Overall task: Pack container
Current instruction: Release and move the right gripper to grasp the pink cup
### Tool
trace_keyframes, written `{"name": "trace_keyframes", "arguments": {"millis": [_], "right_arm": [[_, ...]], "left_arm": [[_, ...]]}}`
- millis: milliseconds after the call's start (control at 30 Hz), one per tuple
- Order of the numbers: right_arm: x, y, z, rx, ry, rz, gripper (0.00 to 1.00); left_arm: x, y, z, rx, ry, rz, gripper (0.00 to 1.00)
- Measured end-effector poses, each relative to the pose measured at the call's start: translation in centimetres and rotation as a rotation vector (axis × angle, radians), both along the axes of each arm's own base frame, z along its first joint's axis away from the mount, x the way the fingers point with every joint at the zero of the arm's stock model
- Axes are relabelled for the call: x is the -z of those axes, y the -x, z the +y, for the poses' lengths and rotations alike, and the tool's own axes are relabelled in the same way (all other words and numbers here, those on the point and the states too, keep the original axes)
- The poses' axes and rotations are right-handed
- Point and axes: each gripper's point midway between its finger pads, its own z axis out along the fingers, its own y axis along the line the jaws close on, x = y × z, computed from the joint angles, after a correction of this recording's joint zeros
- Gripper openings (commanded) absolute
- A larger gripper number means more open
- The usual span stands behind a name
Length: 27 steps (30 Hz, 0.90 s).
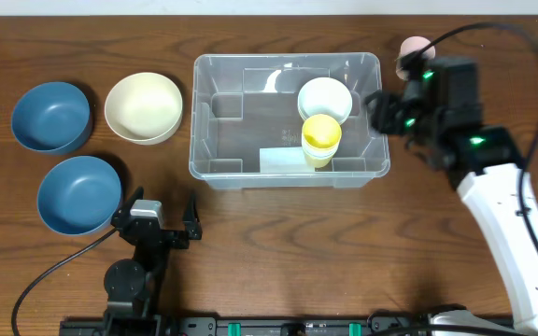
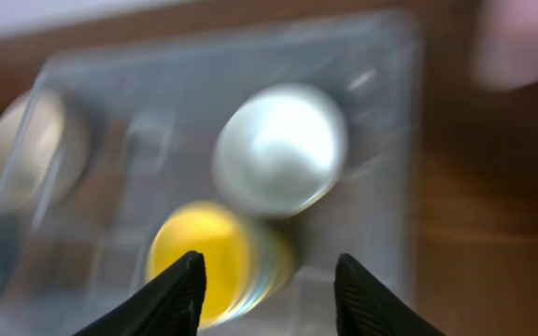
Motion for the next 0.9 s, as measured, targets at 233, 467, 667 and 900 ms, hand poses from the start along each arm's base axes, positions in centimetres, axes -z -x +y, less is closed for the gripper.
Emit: {"name": "trace_keyframes", "arguments": {"millis": [233,467,667,900], "right_arm": [[-1.5,-2.1,-8.7,0.276,0.054,0.005,0.52],[0.2,-5.7,-13.3,0.377,0.062,0.173,0.54],[1.1,-9.8,-13.7,0.371,0.059,0.21,0.54],[4.4,-12.8,-14.0,0.369,0.06,0.25,0.54]], "left_arm": [[0.0,0.0,0.0,0.0,0.0,0.0,0.98],[0.0,0.0,0.0,0.0,0.0,0.0,0.98],[0.0,0.0,0.0,0.0,0.0,0.0,0.98],[0.0,0.0,0.0,0.0,0.0,0.0,0.98]]}}
